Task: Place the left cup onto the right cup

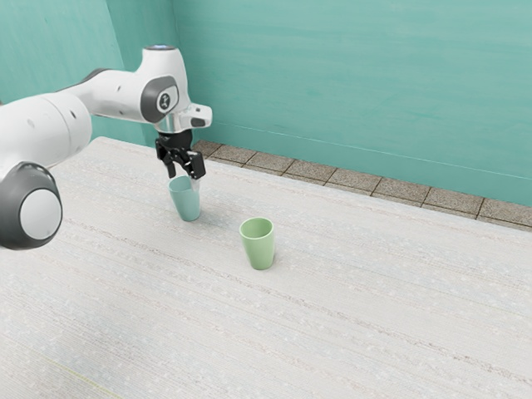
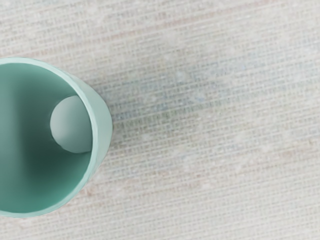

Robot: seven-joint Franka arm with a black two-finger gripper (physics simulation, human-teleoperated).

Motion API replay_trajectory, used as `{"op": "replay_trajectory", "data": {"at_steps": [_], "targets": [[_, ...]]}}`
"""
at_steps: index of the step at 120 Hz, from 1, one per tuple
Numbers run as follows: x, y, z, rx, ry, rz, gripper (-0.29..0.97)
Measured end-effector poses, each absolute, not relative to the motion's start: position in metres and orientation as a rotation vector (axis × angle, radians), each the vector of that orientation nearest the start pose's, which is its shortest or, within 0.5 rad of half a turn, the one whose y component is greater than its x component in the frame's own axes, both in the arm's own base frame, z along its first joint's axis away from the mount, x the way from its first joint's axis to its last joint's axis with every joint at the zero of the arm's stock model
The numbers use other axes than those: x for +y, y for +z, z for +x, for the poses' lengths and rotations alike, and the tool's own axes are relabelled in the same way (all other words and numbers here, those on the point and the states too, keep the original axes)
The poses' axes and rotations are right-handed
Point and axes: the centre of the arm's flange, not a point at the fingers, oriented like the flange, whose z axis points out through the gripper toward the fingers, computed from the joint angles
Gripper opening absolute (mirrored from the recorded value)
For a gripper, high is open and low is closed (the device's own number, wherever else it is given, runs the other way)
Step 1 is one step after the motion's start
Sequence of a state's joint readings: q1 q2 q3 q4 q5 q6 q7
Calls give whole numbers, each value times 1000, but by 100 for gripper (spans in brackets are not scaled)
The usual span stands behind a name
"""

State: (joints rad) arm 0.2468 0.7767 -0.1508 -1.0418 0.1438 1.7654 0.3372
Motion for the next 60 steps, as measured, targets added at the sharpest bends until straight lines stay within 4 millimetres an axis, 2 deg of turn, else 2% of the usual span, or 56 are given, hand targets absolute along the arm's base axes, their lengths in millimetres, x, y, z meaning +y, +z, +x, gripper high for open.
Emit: {"op": "replay_trajectory", "data": {"at_steps": [60], "targets": [[128,362,748,368,99,-3088,68]]}}
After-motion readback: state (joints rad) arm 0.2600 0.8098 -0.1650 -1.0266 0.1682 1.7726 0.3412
